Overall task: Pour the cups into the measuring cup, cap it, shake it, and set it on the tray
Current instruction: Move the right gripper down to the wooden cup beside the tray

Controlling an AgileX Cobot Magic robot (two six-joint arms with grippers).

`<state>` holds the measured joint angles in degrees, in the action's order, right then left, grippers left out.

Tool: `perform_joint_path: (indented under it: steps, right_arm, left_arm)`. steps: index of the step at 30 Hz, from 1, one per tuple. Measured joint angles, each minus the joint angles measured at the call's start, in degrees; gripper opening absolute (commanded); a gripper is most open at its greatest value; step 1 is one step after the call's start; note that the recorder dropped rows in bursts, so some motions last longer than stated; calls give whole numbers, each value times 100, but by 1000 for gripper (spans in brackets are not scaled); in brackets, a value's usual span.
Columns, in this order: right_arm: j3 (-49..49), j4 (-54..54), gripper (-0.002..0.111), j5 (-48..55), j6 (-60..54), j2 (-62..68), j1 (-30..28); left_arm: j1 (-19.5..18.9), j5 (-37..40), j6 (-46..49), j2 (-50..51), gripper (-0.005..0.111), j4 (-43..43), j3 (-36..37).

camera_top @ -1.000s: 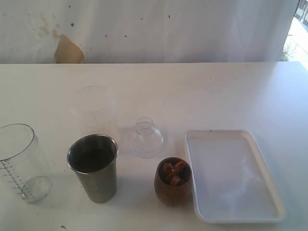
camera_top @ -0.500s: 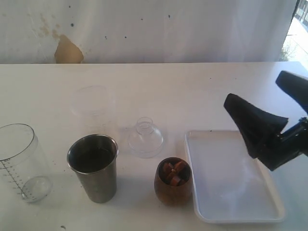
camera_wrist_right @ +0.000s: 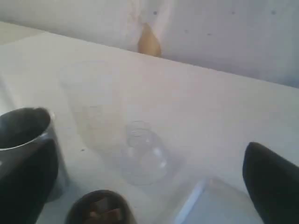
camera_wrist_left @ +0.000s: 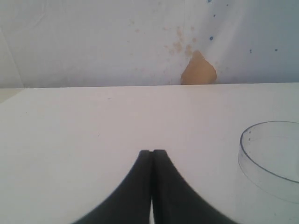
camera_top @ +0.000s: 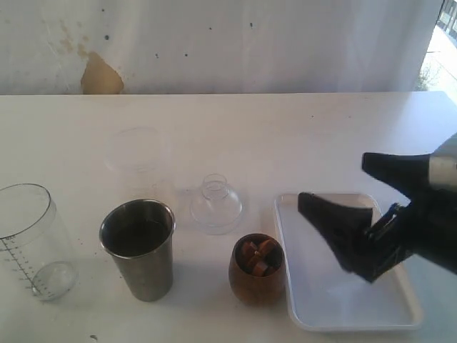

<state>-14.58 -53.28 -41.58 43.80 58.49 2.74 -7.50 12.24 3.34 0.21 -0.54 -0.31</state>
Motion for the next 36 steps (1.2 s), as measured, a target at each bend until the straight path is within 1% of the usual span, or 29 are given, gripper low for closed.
perform_joint_path:
  steps: [1,2,4,6,11,15,18,23,36]
  right_arm:
    - [40,-181,105,-243,12,77,0]
    - [103,-495,105,-834,-55,286,12]
    - [141,-634,105,-1205,-275,592,12]
    - [151,-638,105,-1342,-729,1102,12]
    - [151,-616,105,-1795,-1439,2001,12]
    - [151,-219,105,-2048,-2340,2889,12]
    - [140,-84,105,-2483,-2932,3521,12]
    - [12,-74,105,-2725,-3120,4082,12]
    - [-456,-70,105,-2750,-3263,5139,12]
  left_arm:
    - [0,0,0,0,0,0,0]
    - [0,0,0,0,0,0,0]
    - [0,0,0,0,0,0,0]
    - [0,0,0,0,0,0,0]
    - [0,0,0,0,0,0,0]
    - [0,0,0,0,0,0,0]
    - [0,0,0,0,0,0,0]
    - [0,0,0,0,0,0,0]
    - [0,0,0,0,0,0,0]
